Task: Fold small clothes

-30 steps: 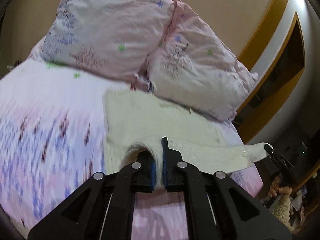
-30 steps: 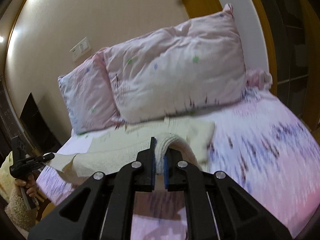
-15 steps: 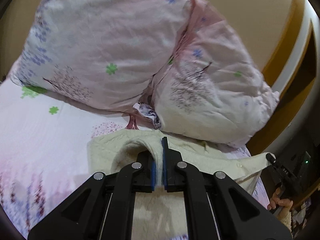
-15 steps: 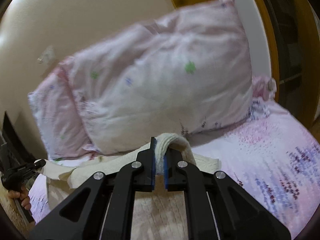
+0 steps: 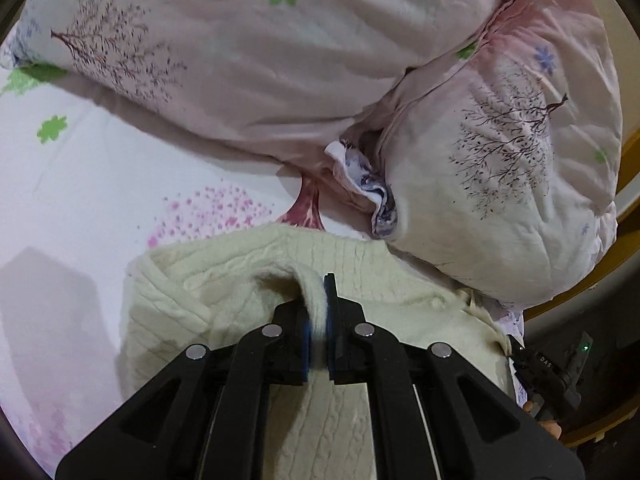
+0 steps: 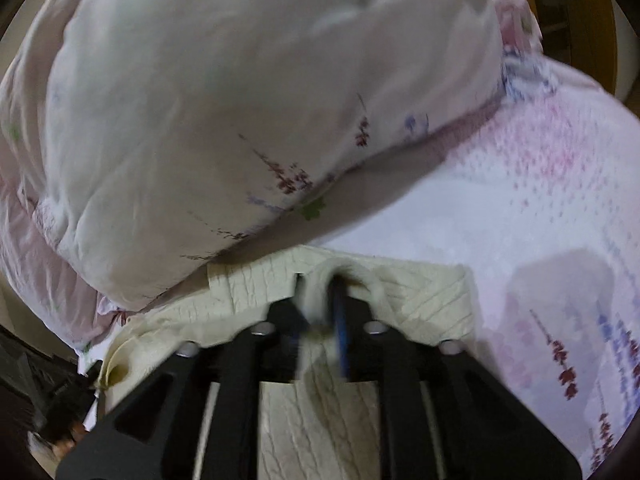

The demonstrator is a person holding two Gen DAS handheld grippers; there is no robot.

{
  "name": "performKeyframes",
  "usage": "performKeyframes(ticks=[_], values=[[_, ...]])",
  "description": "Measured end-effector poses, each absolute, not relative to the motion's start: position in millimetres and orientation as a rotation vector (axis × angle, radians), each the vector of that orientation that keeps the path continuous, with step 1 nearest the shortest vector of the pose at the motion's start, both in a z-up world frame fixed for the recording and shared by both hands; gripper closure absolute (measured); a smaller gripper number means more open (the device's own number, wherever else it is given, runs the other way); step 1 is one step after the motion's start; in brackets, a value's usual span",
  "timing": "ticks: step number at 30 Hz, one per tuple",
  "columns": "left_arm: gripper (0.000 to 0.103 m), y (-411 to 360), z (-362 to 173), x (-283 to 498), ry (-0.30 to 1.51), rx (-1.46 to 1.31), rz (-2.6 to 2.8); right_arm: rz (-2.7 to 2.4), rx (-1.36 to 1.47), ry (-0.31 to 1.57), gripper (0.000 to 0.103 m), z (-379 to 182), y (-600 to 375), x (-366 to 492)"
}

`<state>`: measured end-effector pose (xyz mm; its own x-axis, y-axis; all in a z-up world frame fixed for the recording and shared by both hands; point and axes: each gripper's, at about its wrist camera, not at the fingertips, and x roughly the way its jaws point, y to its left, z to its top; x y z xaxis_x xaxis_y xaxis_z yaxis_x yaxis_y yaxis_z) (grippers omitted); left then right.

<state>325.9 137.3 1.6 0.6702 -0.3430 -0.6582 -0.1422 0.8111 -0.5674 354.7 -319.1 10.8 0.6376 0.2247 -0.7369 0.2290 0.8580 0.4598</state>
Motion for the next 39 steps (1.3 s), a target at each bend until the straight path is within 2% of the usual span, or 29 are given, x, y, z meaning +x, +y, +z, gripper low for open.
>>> performKeyframes(ticks=[1,2,3,4,5,9,12,16,20,21,22,25,26,29,39], values=[[0.097,138,2,325,0.844,-0.645,-0.120,-0.002,0.562,0.886,0.064,12,-320,353],[0.091,139,3,323,0.842,-0.662,-0.128,-0.004,0.562,0.872,0.059,15,-322,350],[0.078,141,6,320,0.836,-0.675,-0.135,-0.010,0.558,0.850,0.052,20,-324,345],[0.069,144,11,315,0.821,-0.685,-0.130,-0.010,0.552,0.832,0.051,26,-326,340],[0.054,147,15,310,0.807,-0.690,-0.122,-0.003,0.546,0.816,0.051,32,-328,334],[0.052,158,32,278,0.768,-0.647,-0.122,0.028,0.492,0.786,0.052,49,-339,301],[0.052,162,33,247,0.776,-0.566,-0.096,0.058,0.423,0.812,0.058,48,-340,278],[0.053,161,25,217,0.802,-0.499,-0.075,0.094,0.380,0.870,0.064,37,-337,256],[0.059,156,16,206,0.823,-0.440,-0.051,0.101,0.357,0.905,0.066,28,-333,251],[0.062,155,14,204,0.832,-0.439,-0.053,0.100,0.355,0.915,0.068,25,-332,250],[0.064,155,13,202,0.836,-0.442,-0.058,0.099,0.351,0.921,0.076,23,-332,249],[0.077,149,10,201,0.848,-0.427,-0.076,0.101,0.348,0.918,0.087,22,-330,245],[0.085,146,9,200,0.855,-0.414,-0.085,0.103,0.350,0.913,0.088,23,-330,244],[0.097,143,7,199,0.861,-0.399,-0.097,0.105,0.347,0.893,0.092,30,-329,241],[0.099,154,11,174,0.831,-0.404,-0.128,0.063,0.321,0.864,0.099,40,-332,213]])
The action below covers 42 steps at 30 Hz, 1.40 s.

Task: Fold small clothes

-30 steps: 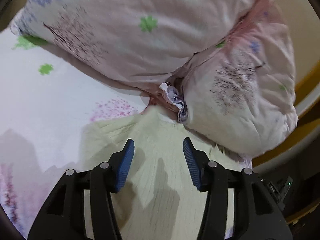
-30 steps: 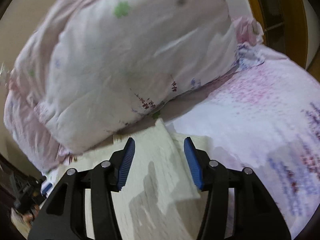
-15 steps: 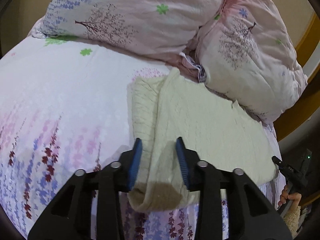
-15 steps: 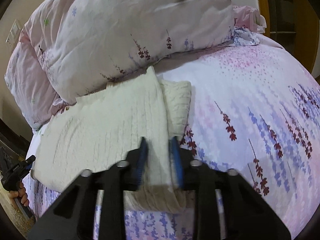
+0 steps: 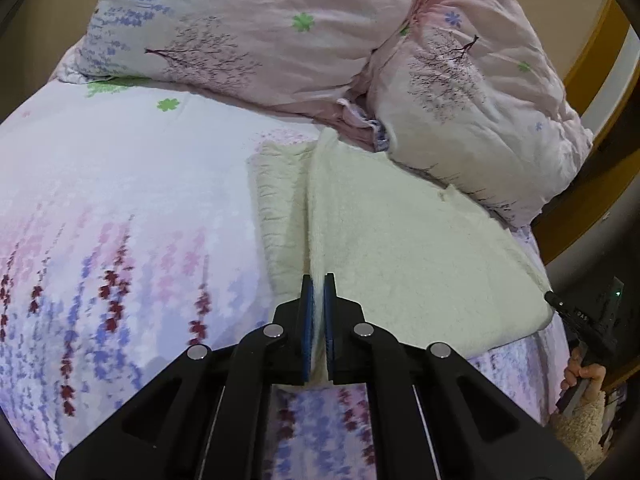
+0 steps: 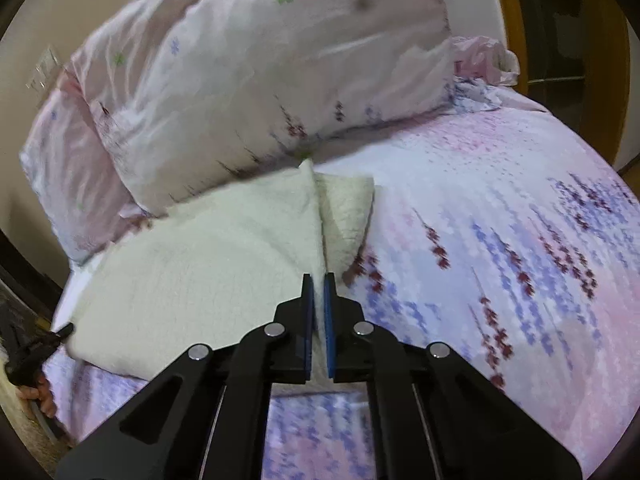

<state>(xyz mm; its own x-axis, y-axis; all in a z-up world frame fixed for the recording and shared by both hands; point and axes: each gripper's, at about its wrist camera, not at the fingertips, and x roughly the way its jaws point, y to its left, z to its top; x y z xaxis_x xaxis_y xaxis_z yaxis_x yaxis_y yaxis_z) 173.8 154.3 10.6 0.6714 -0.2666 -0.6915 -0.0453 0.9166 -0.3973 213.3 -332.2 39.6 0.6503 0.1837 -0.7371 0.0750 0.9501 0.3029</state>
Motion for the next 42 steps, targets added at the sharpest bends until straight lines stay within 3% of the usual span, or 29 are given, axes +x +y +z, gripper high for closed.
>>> performKeyframes(ticks=[6,8,9,10,15,18,29,42], values=[[0.098,157,-6,182,0.867,-0.431,-0.107,-0.010,0.237,0.936,0.096,28,-321,222],[0.098,156,-3,181,0.864,-0.424,-0.111,-0.034,0.221,0.927,0.081,36,-318,224],[0.097,155,0,181,0.861,-0.417,-0.108,-0.038,0.213,0.910,0.069,40,-317,225],[0.096,155,2,180,0.856,-0.411,-0.105,-0.036,0.209,0.884,0.064,45,-315,224],[0.058,149,27,181,0.765,-0.363,-0.051,0.056,0.155,0.833,0.069,63,-293,239],[0.054,135,34,189,0.735,-0.328,-0.070,0.103,0.104,0.845,0.079,60,-275,253],[0.053,117,-3,243,0.882,-0.342,-0.049,0.024,0.120,0.967,0.084,29,-281,282],[0.053,119,-2,244,0.852,-0.341,-0.062,0.003,0.093,0.958,0.085,17,-282,285]])
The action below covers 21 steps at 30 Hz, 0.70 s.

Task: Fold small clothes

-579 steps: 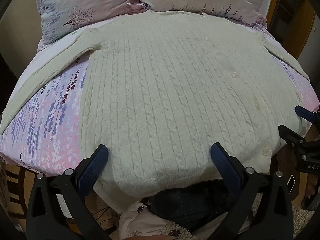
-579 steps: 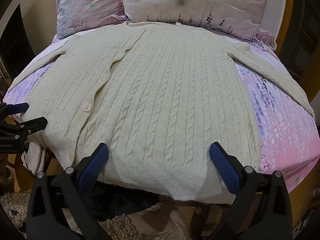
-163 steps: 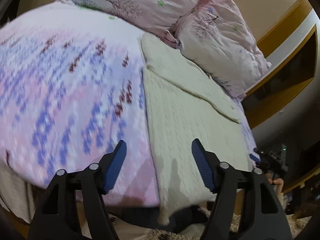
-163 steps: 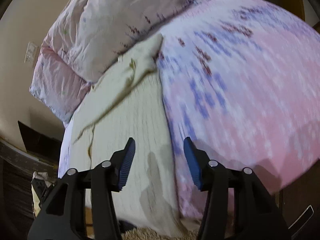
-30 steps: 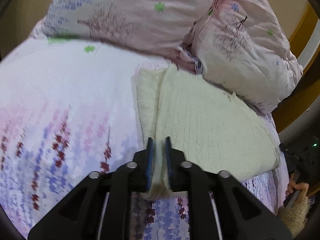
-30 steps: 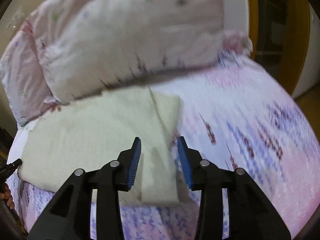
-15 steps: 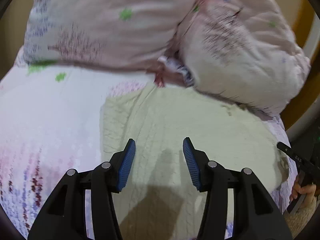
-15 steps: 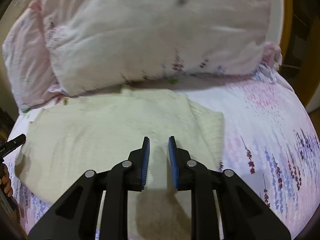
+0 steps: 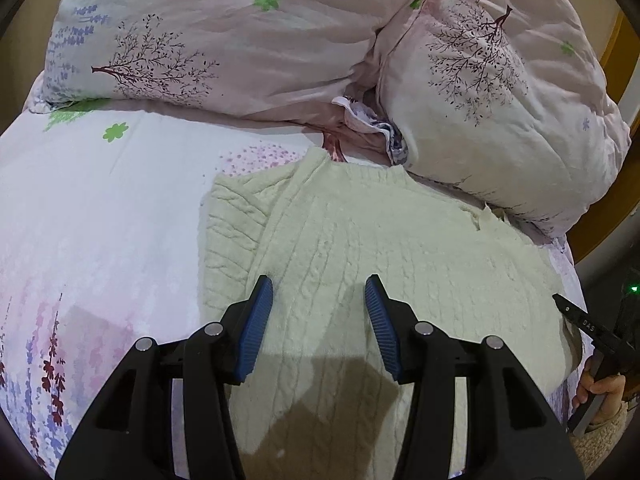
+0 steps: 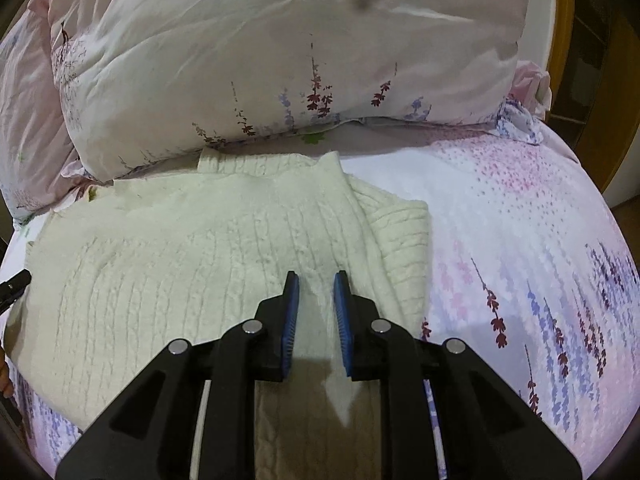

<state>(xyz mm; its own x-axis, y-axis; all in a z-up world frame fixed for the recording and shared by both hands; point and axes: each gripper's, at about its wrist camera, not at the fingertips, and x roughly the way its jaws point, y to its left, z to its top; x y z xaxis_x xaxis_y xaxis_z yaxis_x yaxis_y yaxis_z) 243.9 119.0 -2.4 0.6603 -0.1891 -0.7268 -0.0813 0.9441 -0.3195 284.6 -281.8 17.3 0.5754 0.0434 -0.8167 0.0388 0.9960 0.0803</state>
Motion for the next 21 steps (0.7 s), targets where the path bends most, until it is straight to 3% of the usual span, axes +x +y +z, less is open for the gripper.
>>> performKeyframes(ticks=[5,7,8,21], values=[[0.052,151,12,224,0.809,-0.534,-0.098,-0.042,0.183,0.951,0.080,30,-297,275],[0.045,162,18,216,0.786,-0.548,-0.063,-0.095,0.182,0.911,0.065,40,-298,266],[0.041,170,20,213,0.775,-0.558,-0.043,-0.103,0.180,0.899,0.063,44,-297,264],[0.041,187,0,224,0.845,-0.772,-0.075,0.295,0.032,0.892,0.062,43,-159,262]])
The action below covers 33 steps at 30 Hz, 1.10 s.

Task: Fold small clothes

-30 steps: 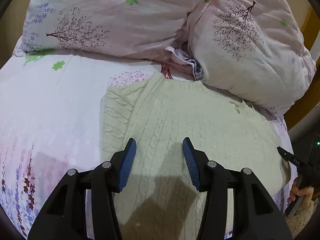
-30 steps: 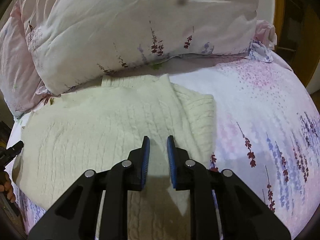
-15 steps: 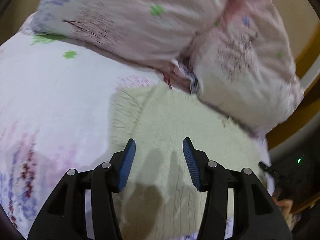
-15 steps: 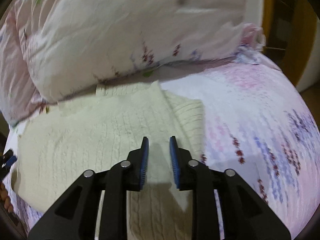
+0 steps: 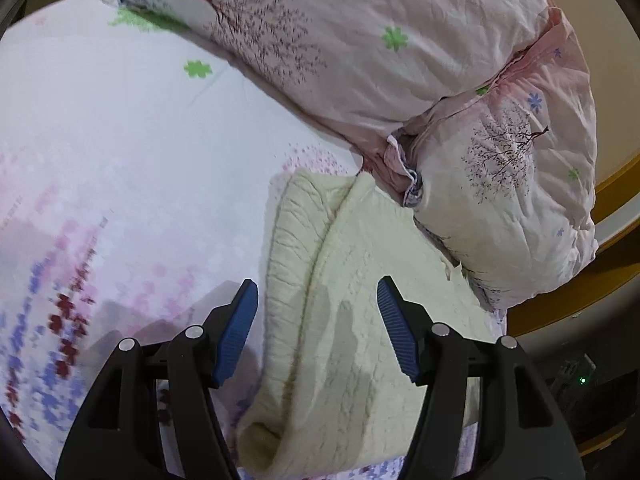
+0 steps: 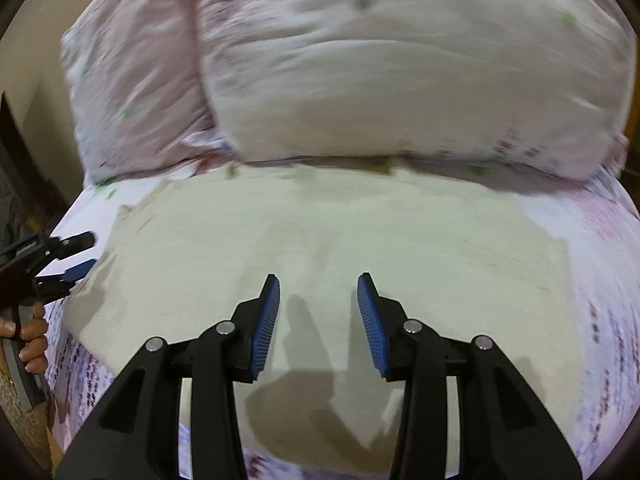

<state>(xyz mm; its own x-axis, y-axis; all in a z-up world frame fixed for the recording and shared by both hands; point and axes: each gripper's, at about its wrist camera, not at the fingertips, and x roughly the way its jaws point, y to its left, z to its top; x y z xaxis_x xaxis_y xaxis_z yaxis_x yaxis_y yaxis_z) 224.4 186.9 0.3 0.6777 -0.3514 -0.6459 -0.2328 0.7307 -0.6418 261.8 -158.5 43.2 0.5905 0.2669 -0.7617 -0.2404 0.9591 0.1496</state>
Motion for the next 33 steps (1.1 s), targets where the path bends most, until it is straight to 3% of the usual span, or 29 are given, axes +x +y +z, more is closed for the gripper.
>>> performKeyframes(ticks=[13,19,21,33], values=[[0.042,177,0,229,0.841,-0.865,-0.115,0.254,-0.106,0.896,0.058,24,-118,265],[0.064,170,-9,236,0.867,-0.917,-0.137,0.259,-0.104,0.892,0.058,23,-119,266],[0.078,168,-10,240,0.879,-0.927,-0.148,0.268,-0.098,0.898,0.058,20,-119,270],[0.085,110,62,245,0.747,-0.796,-0.289,0.285,-0.090,0.893,0.057,21,-121,269]])
